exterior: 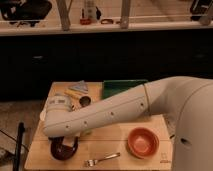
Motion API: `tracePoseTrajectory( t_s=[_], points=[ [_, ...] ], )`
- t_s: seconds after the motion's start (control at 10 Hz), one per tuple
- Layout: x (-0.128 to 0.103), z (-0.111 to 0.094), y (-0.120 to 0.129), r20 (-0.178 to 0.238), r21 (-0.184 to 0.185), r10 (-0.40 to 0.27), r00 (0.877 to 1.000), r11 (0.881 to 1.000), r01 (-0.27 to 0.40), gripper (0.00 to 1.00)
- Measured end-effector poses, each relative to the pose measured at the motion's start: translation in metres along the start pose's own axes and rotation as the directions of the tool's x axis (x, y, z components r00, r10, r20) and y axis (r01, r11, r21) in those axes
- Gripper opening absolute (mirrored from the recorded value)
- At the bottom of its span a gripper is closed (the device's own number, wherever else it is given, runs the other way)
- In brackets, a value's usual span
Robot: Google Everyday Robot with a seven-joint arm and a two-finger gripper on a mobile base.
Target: Place eraser in purple bowl
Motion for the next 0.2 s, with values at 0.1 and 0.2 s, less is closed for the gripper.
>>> tracePoseTrajectory(
  t_s=[0.1, 0.2],
  points=[
    [-0.0033, 0.0003, -0.0034, 0.008, 0.001, -0.01, 1.0, 1.0, 0.01, 0.02],
    [-0.0062, 0.0012, -0.006, 0.018, 0.002, -0.019, 1.0, 1.0, 0.019, 0.02]
  ],
)
